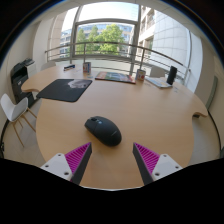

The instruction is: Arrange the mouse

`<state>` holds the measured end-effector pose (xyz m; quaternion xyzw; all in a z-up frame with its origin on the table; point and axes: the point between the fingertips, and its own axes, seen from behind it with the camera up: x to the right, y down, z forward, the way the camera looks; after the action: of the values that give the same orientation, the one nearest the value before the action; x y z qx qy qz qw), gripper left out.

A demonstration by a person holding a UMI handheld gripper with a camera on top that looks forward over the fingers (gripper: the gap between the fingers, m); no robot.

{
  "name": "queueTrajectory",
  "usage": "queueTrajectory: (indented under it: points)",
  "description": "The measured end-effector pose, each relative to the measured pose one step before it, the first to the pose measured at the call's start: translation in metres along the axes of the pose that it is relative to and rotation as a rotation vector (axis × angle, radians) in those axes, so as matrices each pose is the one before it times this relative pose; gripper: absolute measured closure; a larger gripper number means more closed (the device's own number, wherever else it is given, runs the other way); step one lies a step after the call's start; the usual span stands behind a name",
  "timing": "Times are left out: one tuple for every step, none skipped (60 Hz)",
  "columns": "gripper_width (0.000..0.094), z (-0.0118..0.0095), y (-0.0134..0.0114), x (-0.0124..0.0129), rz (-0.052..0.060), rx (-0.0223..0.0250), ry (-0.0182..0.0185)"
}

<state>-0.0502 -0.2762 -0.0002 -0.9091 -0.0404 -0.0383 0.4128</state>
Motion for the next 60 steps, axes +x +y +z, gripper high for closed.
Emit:
queueTrajectory:
  points:
    - [0.009,0.00598,-0.00182,0.00052,-0.0006,-0.0042,-0.00092]
    - [0.009,0.00544,-0.00159,0.00053,-0.0006,-0.0044,-0.00093]
    - [0.0091,0.00466,-0.00246,0.00056,0.0003,-0.00388,0.00009]
    - [0.0089,0.00446,-0.00234,0.00081,0.0014,-0.00298,0.00113]
    - [0.0091,0.00989,0.00048,0.01005,0.0008,0.00177,-0.00214]
    - [0.0093,0.00417,-0.00729,-0.00503,0.0038,0.00698,-0.00785]
    - [0.009,0.00243,-0.00247,-0.01604,0.0085,-0.00043,-0.00413]
    - [0.0095,0.00371,-0.00278,-0.00114,0.0049,-0.00291,-0.00352]
    - [0.0097,0.0032,-0.00282,0.00052,0.0028,-0.00458,-0.00215]
    - [0.0094,0.00263,-0.00278,0.00097,0.0022,-0.00266,0.00147]
    - [0.0095,0.00183,-0.00308,0.00027,0.0008,-0.00047,0.00099]
    - [0.0093,0.00236,-0.00314,0.00063,0.0007,0.00064,0.00196]
    - [0.0094,0.00206,-0.00248,0.00071,-0.0002,0.0005,0.00263]
    - [0.0093,0.00224,-0.00245,0.00086,-0.0006,-0.00079,0.00225]
    - [0.0094,0.00174,-0.00183,0.00034,0.0,-0.0014,0.00094]
    - [0.0096,0.00618,-0.00314,0.00399,0.0027,0.0054,-0.00666]
    - [0.0099,0.0036,0.00024,-0.005,0.0054,0.00149,0.00073]
    - [0.01,0.00152,-0.00118,-0.00023,0.0063,-0.00039,-0.0027]
    - [0.0107,0.00175,-0.00167,-0.00029,0.0067,0.0002,-0.00346]
    - [0.0113,0.00179,-0.00173,-0.0001,0.0061,0.00005,-0.0033]
    - [0.0119,0.00202,-0.00178,-0.00039,0.0057,0.00076,-0.00458]
    - [0.0128,0.00171,-0.00106,-0.00075,0.0049,0.00039,-0.00415]
    - [0.0139,0.00211,-0.00143,-0.00056,0.0045,0.00123,-0.00348]
    - [0.0154,0.00171,-0.00096,-0.00052,0.0036,0.0002,-0.0038]
    - [0.0175,0.00398,-0.0013,0.00018,0.0038,-0.00048,-0.00448]
    - [0.0201,0.00141,-0.00013,-0.00147,0.0045,-0.00071,-0.0058]
    - [0.0221,0.00059,-0.00061,-0.00026,0.0024,0.00149,-0.00058]
    - [0.0246,0.00073,-0.00036,0.00007,-0.002,0.00088,0.00288]
    - [0.0277,0.0006,-0.00043,-0.00063,-0.0041,0.00157,0.00039]
    - [0.0328,0.00037,-0.00045,-0.00223,-0.0038,0.00314,-0.00534]
    - [0.0391,0.00058,-0.00037,-0.00324,-0.0067,0.00256,-0.00849]
    - [0.0413,-0.00038,-0.00151,-0.00028,-0.0101,0.00103,-0.00338]
    - [0.0413,0.00098,-0.00049,0.00011,-0.0112,0.00409,0.0045]
    - [0.0423,-0.00039,-0.0003,0.00046,-0.0046,0.00255,0.00505]
    - [0.0432,0.00016,-0.00015,0.00079,-0.0051,0.00319,0.00436]
    - [0.0442,0.00017,0.00023,0.00011,-0.0028,-0.00057,0.00356]
    - [0.045,0.0001,-0.00005,0.00024,-0.0004,-0.00011,0.00286]
    - [0.0463,-0.00013,0.00033,0.00039,0.0021,-0.00246,0.00351]
    - [0.0469,-0.00022,0.00049,0.00022,0.0055,-0.00437,0.00302]
    - [0.0481,-0.00055,0.00008,-0.00075,0.0062,-0.00555,0.00442]
    - [0.0487,0.00089,-0.00023,-0.00124,0.0082,-0.00514,0.00428]
    - [0.0501,0.0004,0.00085,0.00021,0.0097,-0.00587,0.00317]
    - [0.0509,-0.00025,0.00046,0.00025,0.0112,-0.00583,0.00401]
    - [0.0524,-0.0004,0.00037,0.00032,0.0097,-0.00589,0.0053]
    - [0.0526,-0.00012,0.00016,0.00032,0.0074,-0.00565,0.00607]
    - [0.0536,-0.00049,-0.00035,0.00041,0.0043,-0.00499,0.00757]
    - [0.0538,-0.00046,-0.00065,0.00066,0.0037,-0.00288,0.00929]
    - [0.0545,-0.00021,-0.00037,0.00138,0.0024,-0.00381,0.01246]
    - [0.0545,-0.00092,-0.00091,0.00475,0.0034,-0.00287,0.0125]
    - [0.0545,-0.00015,-0.00265,-0.00026,0.0051,0.00129,0.01273]
    - [0.0545,0.00007,-0.00264,0.00109,0.0058,0.00099,0.01272]
    - [0.0545,-0.00062,-0.00381,0.00193,0.0081,0.00379,0.0142]
    - [0.0545,-0.00099,-0.0048,0.00232,0.0084,0.0066,0.01607]
    - [0.0544,-0.00186,-0.00589,0.00276,0.0075,0.00862,0.01685]
    - [0.0545,-0.0019,-0.00711,0.0029,0.0062,0.00969,0.01728]
    - [0.0545,-0.00218,-0.00786,0.00291,0.006,0.01052,0.01687]
    - [0.0545,-0.00432,-0.01021,0.00498,0.0054,0.00953,0.01456]
    - [0.0544,-0.00286,-0.01178,0.00169,0.0082,0.01759,0.01663]
    - [0.0544,-0.00195,-0.01035,0.00181,0.0095,0.01936,0.01799]
    - [0.0544,-0.00225,-0.01209,0.0016,0.0089,0.01767,0.01769]
